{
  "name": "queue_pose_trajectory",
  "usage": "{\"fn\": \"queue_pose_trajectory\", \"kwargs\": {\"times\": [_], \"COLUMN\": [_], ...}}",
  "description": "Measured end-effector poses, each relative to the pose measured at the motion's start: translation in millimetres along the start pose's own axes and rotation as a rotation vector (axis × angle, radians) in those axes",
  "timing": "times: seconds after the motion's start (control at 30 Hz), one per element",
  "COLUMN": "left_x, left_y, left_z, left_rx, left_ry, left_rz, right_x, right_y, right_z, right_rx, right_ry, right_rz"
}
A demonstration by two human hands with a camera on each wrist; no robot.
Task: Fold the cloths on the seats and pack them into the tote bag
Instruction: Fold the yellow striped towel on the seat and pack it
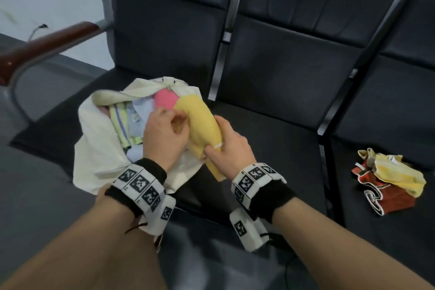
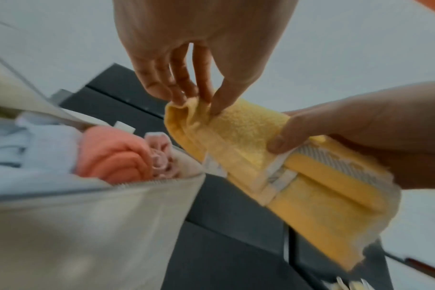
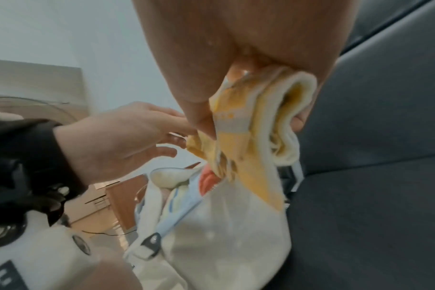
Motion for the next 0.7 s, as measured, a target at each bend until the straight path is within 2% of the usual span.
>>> {"fn": "queue_pose_trajectory", "kwargs": {"times": [0.23, 0.37, 0.53, 0.7], "left_x": [-31, -45, -52, -48], "left_y": [20, 15, 4, -1], "left_z": [61, 113, 155, 166], "left_rx": [0.084, -0.020, -0.212, -0.213], "left_ry": [0.323, 0.441, 0.461, 0.504], "left_rz": [0.162, 0.292, 0.528, 0.577], "right_x": [-66, -91, -99, -104], "right_y": [-71, -125, -164, -173], "right_z": [79, 90, 87, 90], "right_rx": [-0.030, 0.023, 0.192, 0.282], "right_ry": [0.103, 0.065, 0.098, 0.125], "right_rz": [0.012, 0.124, 0.205, 0.269]}}
Point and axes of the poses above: each hand's wrist, its own x-axis away from the middle knuckle, its own y-axis out of the back of the hand, z = x × y, the point moved 7 cm from there along -x, towards the middle knuckle, and after that the axes turned 4 degrees about -y, right-handed, at the moved point
